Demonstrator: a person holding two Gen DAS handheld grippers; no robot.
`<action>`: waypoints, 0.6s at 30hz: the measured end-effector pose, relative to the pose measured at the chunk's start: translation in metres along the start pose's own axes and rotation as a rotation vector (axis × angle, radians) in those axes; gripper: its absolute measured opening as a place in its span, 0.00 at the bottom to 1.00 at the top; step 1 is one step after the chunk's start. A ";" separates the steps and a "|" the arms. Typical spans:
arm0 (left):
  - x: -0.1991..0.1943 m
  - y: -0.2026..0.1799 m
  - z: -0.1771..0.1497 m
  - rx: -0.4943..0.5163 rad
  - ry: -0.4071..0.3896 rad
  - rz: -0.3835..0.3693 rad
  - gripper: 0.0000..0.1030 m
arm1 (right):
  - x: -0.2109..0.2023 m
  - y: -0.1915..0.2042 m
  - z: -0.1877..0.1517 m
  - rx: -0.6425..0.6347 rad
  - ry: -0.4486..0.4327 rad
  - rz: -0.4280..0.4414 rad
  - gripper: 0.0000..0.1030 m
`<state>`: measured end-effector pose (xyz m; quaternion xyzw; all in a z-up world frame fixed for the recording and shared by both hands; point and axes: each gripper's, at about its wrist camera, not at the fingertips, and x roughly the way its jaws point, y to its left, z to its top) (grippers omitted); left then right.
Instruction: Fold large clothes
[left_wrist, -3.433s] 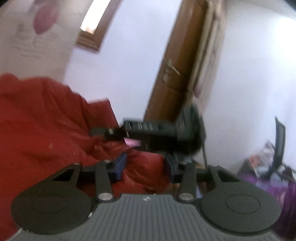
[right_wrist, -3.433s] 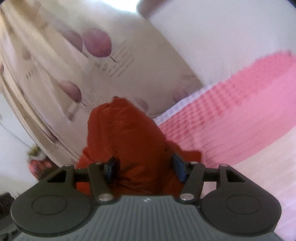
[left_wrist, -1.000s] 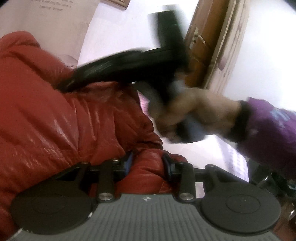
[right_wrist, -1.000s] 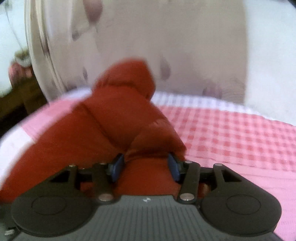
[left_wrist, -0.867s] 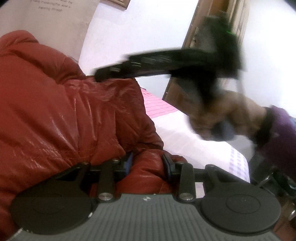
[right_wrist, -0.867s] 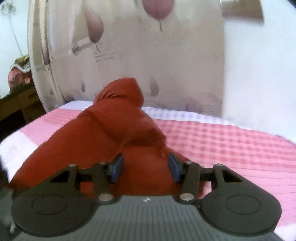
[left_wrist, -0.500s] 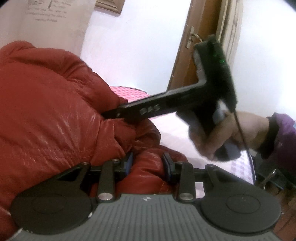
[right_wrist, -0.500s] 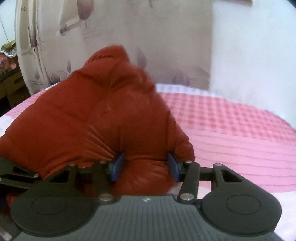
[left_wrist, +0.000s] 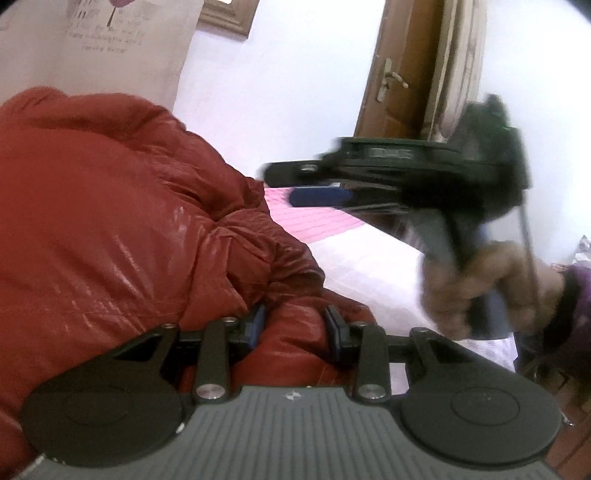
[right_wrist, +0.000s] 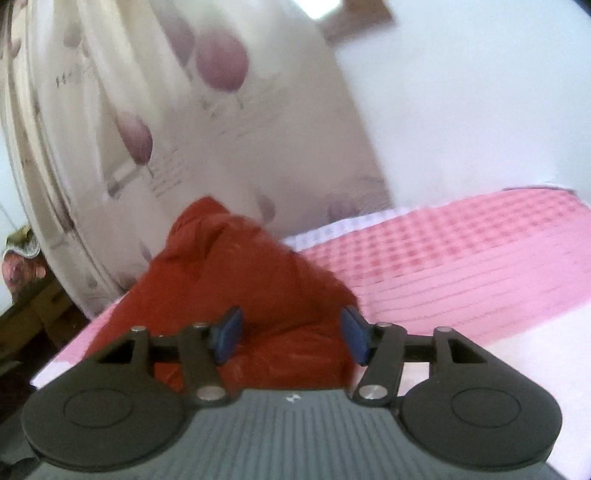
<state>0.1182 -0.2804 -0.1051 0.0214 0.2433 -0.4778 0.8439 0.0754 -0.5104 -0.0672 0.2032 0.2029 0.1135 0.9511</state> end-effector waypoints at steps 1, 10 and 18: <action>0.000 -0.003 0.001 0.015 -0.005 0.006 0.40 | -0.008 0.000 -0.003 0.000 0.005 -0.010 0.57; -0.044 -0.029 0.008 0.010 -0.121 -0.046 0.98 | -0.028 0.022 -0.051 0.026 0.063 -0.011 0.55; -0.083 0.002 0.017 -0.057 -0.152 0.133 0.49 | -0.025 0.016 -0.069 0.188 0.068 0.037 0.38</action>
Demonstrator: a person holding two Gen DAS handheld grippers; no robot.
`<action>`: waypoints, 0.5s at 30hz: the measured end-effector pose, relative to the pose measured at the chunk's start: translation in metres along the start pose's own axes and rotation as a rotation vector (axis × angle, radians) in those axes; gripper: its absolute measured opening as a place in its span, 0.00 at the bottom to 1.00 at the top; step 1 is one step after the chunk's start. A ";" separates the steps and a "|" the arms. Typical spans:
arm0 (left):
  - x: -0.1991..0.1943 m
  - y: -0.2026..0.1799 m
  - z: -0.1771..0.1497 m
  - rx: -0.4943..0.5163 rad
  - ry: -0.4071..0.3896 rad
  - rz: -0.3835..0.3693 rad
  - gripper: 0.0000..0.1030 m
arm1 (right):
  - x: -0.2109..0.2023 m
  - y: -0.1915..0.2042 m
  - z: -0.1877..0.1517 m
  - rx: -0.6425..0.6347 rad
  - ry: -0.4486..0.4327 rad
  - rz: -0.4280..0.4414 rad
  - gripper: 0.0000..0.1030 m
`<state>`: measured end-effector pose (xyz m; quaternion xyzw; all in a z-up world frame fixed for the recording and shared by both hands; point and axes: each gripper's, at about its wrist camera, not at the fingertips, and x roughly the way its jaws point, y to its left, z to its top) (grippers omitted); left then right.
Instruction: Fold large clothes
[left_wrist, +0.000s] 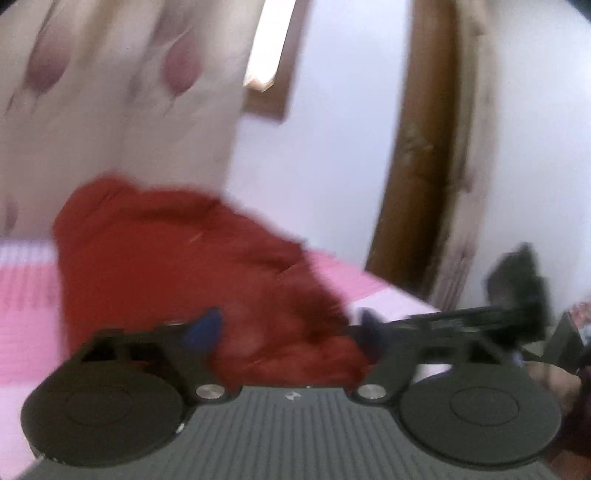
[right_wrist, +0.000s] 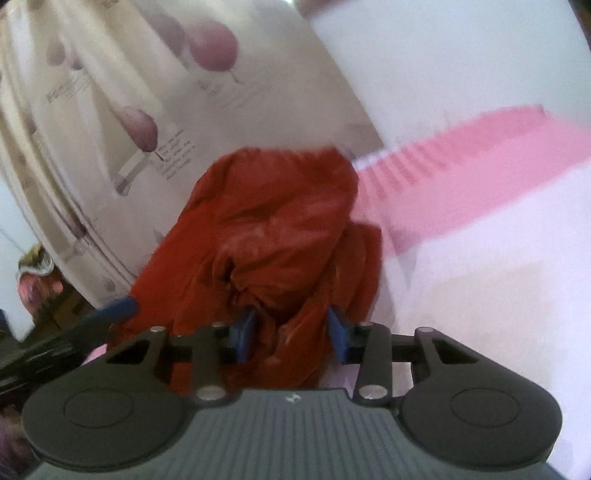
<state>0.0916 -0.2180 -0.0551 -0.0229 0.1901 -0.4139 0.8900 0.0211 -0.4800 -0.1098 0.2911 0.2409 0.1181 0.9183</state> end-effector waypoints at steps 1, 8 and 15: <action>0.002 0.011 -0.001 -0.035 0.015 0.007 0.42 | 0.001 -0.001 -0.003 0.033 -0.001 0.026 0.38; 0.016 0.022 0.002 -0.002 0.064 0.038 0.36 | 0.024 -0.003 -0.017 0.064 0.059 0.044 0.37; 0.023 0.035 -0.015 -0.042 0.080 0.028 0.36 | 0.015 -0.011 -0.017 0.034 0.052 0.011 0.37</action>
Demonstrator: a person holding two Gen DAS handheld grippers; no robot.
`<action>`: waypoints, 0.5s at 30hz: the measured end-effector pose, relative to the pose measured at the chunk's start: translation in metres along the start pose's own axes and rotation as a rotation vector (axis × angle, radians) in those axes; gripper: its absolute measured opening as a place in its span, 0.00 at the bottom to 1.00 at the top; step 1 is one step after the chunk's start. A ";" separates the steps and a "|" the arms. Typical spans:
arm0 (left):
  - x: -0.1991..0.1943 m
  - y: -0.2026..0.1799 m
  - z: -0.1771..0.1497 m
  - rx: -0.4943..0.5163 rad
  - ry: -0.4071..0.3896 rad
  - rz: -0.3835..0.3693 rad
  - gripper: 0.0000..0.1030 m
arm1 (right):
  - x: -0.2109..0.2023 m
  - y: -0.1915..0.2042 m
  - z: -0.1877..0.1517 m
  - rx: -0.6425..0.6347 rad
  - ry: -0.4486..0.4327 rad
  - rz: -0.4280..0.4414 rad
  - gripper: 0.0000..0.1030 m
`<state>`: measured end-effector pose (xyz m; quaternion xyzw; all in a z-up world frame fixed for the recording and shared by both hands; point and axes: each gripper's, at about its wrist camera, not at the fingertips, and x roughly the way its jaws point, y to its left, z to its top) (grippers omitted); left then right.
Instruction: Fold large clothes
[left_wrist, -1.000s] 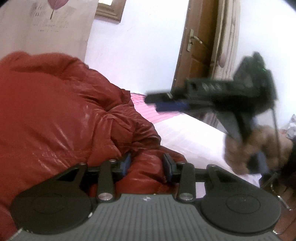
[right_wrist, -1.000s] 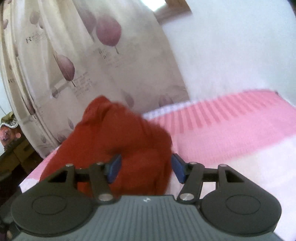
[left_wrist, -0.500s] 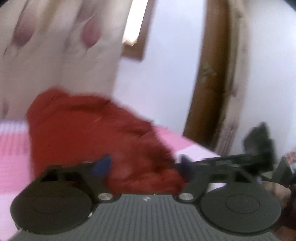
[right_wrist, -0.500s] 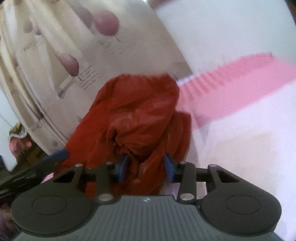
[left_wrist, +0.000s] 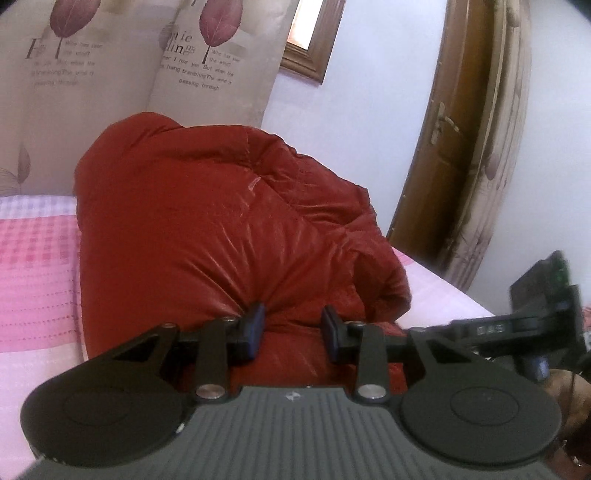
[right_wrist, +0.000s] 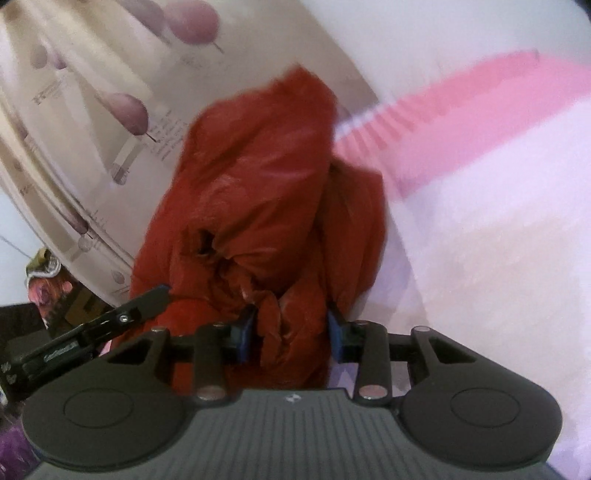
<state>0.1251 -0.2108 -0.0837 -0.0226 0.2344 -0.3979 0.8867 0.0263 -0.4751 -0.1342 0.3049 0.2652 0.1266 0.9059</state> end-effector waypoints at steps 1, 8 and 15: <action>0.001 -0.002 0.000 0.007 0.001 0.003 0.36 | -0.008 0.006 0.002 -0.044 -0.033 -0.030 0.38; 0.004 -0.007 0.003 0.040 0.027 0.033 0.37 | -0.043 0.082 0.040 -0.428 -0.258 -0.110 0.40; 0.006 -0.018 0.004 0.094 0.053 0.085 0.37 | 0.038 0.105 0.053 -0.706 -0.162 -0.269 0.39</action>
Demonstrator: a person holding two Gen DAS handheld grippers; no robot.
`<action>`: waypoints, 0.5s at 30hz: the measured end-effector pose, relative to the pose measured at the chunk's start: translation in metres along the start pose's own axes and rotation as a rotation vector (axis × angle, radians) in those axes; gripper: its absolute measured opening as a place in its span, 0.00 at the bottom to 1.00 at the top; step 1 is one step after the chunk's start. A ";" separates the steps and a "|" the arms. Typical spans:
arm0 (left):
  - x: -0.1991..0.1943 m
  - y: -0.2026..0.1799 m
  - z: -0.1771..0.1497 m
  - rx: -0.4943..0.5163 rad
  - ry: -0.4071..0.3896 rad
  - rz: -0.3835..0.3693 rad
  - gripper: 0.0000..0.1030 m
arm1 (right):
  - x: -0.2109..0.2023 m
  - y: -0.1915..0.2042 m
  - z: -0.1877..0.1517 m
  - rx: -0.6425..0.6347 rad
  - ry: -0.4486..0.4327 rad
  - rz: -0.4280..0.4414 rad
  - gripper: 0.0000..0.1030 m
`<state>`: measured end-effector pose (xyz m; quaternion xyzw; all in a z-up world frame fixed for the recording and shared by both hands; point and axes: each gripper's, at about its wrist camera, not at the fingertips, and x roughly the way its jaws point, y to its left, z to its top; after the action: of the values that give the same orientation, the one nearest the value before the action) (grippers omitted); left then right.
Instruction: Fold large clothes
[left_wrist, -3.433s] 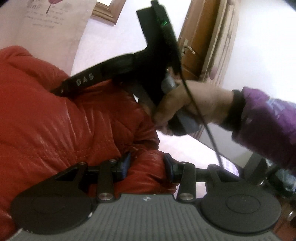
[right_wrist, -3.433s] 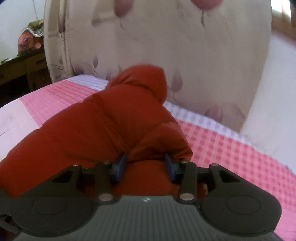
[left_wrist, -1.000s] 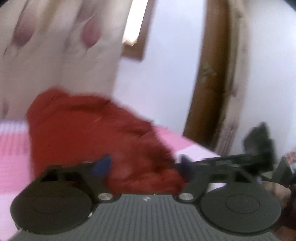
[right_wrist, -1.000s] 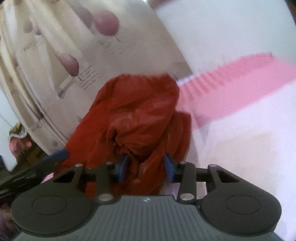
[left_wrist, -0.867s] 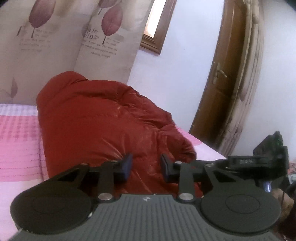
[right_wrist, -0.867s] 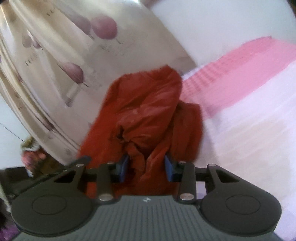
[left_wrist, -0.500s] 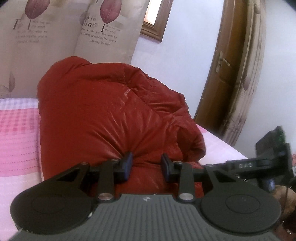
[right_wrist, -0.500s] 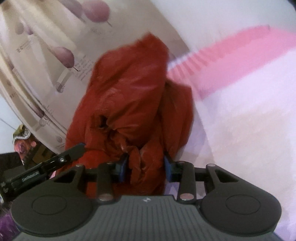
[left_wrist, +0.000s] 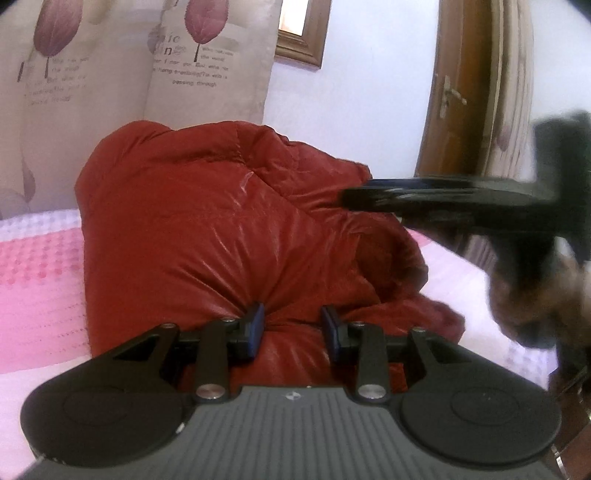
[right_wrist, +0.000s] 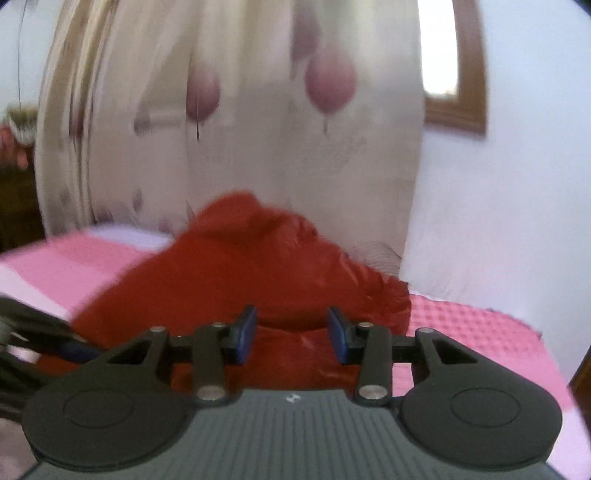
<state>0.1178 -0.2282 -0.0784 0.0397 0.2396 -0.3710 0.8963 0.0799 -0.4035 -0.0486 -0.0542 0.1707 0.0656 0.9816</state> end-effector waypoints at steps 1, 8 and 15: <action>0.000 -0.002 0.001 0.009 0.004 0.007 0.37 | 0.008 0.000 -0.001 -0.014 0.022 -0.005 0.39; 0.004 -0.008 0.003 0.042 0.022 0.037 0.37 | 0.036 -0.020 -0.016 0.083 0.140 0.059 0.40; 0.004 -0.011 0.002 0.066 0.036 0.045 0.37 | 0.050 -0.033 -0.033 0.187 0.149 0.108 0.40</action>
<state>0.1136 -0.2395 -0.0777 0.0812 0.2426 -0.3577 0.8981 0.1207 -0.4351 -0.0936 0.0421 0.2510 0.0980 0.9621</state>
